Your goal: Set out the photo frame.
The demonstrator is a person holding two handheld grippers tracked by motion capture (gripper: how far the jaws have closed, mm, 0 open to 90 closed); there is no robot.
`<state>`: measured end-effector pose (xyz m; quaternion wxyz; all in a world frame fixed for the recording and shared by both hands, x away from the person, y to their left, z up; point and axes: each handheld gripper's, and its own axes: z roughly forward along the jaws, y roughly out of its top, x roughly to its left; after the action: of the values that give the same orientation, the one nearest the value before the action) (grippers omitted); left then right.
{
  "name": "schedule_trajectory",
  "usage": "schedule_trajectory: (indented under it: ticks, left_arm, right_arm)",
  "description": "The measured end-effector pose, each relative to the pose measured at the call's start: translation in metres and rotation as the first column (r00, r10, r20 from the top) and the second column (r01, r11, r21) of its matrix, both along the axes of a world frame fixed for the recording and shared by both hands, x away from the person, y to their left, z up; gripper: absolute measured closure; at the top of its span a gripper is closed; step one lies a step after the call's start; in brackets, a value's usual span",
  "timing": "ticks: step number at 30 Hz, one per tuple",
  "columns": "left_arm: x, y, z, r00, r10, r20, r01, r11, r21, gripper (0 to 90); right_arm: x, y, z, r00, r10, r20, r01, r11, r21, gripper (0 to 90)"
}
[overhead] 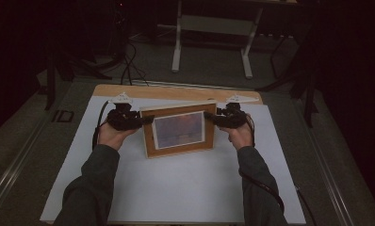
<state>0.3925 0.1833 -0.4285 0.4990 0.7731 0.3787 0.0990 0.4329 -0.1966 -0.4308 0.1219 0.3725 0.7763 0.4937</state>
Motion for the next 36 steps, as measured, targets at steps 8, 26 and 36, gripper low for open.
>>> schedule_trajectory:
  ticks: [8,26,36]
  left_arm:
    - [0.003,-0.002,-0.003,1.0000,0.009,0.001,-0.009,0.9996,-0.025,59.4]
    - [0.006,-0.008,-0.006,0.9999,0.017,-0.002,-0.017,0.9986,-0.050,56.4]
    - [0.007,-0.011,-0.008,0.9999,0.007,-0.012,-0.008,0.9976,-0.069,55.9]
  right_arm:
    - [-0.008,-0.006,-0.002,1.0000,-0.002,0.002,0.002,1.000,0.007,56.6]
    - [-0.021,-0.015,-0.002,0.9996,-0.026,-0.006,0.026,1.000,-0.002,61.8]
    - [-0.029,-0.020,-0.001,0.9993,-0.036,-0.009,0.036,0.999,-0.006,61.8]
